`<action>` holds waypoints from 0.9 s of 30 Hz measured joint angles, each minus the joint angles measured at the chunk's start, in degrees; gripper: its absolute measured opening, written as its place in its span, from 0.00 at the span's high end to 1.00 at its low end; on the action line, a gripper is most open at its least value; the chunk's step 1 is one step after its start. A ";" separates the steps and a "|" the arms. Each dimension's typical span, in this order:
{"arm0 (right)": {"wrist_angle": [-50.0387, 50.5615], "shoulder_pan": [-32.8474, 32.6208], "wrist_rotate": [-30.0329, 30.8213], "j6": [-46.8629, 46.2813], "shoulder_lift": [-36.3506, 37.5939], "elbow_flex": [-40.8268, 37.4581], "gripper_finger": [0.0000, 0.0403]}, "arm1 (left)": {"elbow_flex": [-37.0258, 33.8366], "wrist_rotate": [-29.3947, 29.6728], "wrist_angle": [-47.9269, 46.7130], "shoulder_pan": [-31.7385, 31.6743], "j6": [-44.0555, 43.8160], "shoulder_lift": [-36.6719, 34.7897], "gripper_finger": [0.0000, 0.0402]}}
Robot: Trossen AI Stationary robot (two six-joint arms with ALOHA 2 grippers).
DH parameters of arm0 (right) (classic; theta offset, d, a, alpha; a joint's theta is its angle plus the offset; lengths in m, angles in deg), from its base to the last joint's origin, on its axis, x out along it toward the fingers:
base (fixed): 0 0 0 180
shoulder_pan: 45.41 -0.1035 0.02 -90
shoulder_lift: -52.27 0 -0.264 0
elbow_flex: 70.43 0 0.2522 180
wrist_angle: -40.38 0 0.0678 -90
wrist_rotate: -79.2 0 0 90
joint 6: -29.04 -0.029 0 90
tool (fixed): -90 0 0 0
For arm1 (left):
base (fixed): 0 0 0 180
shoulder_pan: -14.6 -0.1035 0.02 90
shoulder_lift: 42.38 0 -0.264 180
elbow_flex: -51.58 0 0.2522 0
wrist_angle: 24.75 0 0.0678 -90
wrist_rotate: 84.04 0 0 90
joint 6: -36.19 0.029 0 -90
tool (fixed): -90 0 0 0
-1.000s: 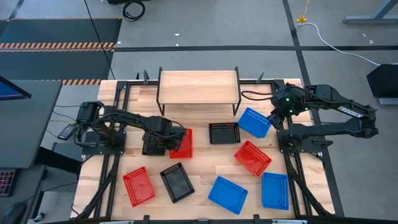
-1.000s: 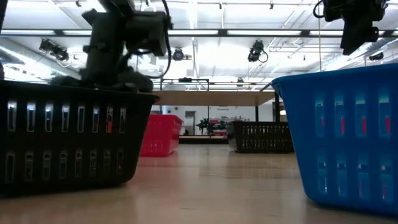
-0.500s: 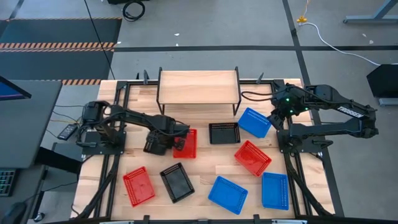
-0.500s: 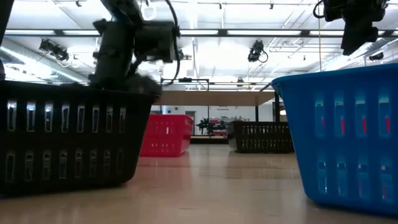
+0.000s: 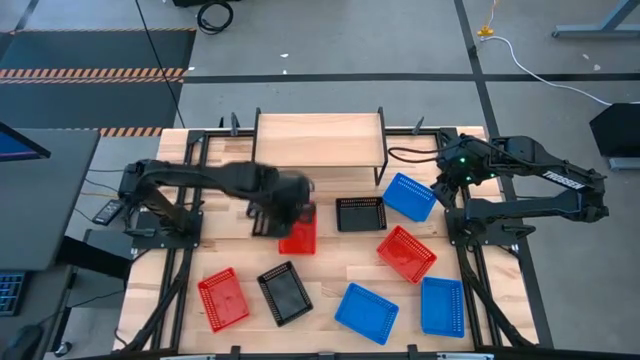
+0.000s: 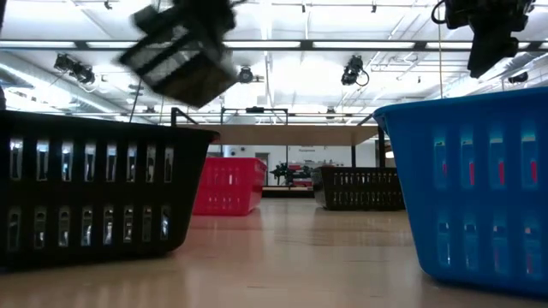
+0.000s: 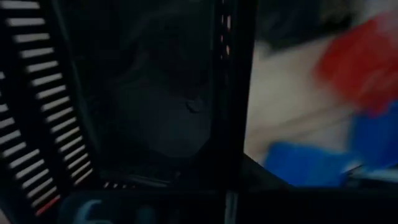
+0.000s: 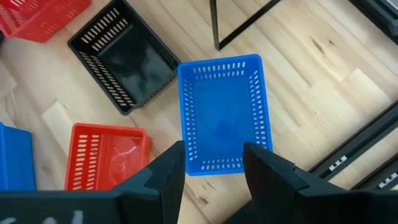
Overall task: Stack baskets on shelf by color
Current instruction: Put the top left black bin on the shelf
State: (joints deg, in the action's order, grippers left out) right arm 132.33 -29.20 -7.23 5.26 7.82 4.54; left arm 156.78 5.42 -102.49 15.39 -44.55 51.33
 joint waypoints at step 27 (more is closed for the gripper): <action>-2.95 0.00 -2.14 -1.55 0.00 0.00 0.59 | 9.51 -0.79 -1.48 -31.20 29.14 9.97 0.98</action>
State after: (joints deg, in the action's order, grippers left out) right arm 129.39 -29.20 -9.37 3.71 7.82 4.54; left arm 166.28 4.63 -103.98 -15.81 -15.41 61.30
